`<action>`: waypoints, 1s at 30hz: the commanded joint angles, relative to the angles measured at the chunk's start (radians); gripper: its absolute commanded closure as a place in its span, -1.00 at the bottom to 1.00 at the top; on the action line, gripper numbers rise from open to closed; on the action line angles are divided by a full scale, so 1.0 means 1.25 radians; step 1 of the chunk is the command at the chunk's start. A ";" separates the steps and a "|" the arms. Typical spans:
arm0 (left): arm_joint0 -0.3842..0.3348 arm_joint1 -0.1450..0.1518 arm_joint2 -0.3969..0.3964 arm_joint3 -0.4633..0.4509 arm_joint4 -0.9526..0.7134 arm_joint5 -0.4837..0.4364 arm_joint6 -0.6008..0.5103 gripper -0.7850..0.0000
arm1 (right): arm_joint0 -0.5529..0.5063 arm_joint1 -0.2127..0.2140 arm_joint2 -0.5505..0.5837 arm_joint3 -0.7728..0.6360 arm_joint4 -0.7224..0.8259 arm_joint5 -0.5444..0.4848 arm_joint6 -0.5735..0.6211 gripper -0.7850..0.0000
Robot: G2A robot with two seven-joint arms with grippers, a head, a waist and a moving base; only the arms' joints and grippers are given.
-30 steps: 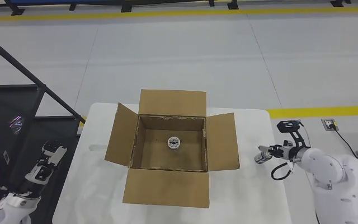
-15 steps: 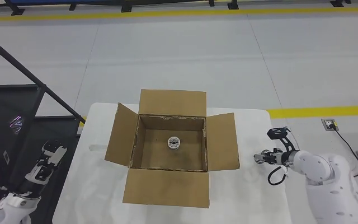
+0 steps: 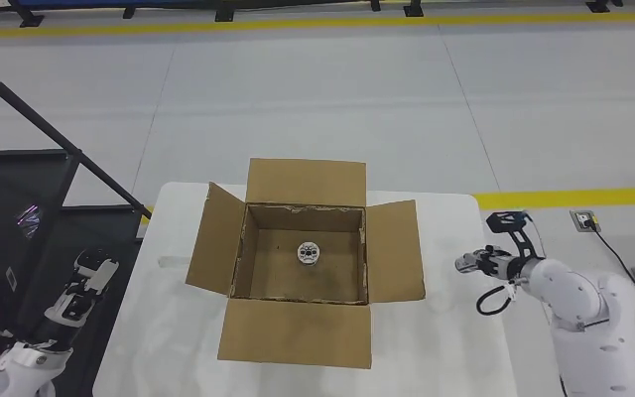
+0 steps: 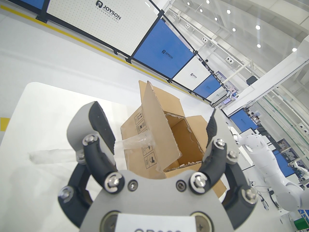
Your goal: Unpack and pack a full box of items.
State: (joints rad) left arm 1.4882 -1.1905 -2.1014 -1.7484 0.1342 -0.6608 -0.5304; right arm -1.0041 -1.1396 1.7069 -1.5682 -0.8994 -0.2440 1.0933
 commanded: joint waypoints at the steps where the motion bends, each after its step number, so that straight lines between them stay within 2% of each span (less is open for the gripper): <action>1: 0.000 0.000 0.000 0.000 0.000 0.000 0.000 -1.00 | -0.033 0.003 0.044 -0.125 0.067 0.018 -0.008 1.00; 4: 0.000 0.000 0.000 0.000 0.000 0.000 0.000 -1.00 | -0.082 0.003 0.073 -0.304 0.143 0.040 -0.012 1.00; 6: 0.000 0.000 0.000 0.000 0.000 0.000 0.000 -1.00 | -0.103 0.004 0.062 -0.408 0.155 0.062 -0.012 1.00; 9: 0.000 0.000 0.000 0.000 0.000 0.000 0.000 -1.00 | -0.102 0.003 -0.010 -0.505 0.139 0.086 -0.007 1.00; 12: 0.000 0.000 0.000 0.000 0.000 0.000 0.000 -1.00 | -0.059 0.001 -0.137 -0.524 0.091 0.099 0.014 1.00; 15: 0.000 0.000 0.000 0.000 0.000 0.000 0.000 -1.00 | 0.022 -0.007 -0.293 -0.465 0.031 0.119 0.041 1.00; 21: 0.000 0.000 0.000 0.000 0.000 0.000 0.000 -1.00 | 0.204 -0.047 -0.572 -0.241 -0.075 0.185 0.061 1.00; 25: 0.000 0.000 0.000 0.000 0.000 0.000 0.000 -1.00 | 0.274 -0.076 -0.680 -0.104 -0.092 0.208 0.045 1.00; 30: 0.000 0.000 0.000 0.000 0.000 0.000 0.000 -1.00 | 0.311 -0.105 -0.758 -0.015 -0.120 0.241 -0.002 1.00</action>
State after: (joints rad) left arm 1.4882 -1.1905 -2.1014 -1.7484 0.1342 -0.6608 -0.5304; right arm -0.6221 -1.2636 0.7796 -1.6068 -1.0365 0.0443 1.1077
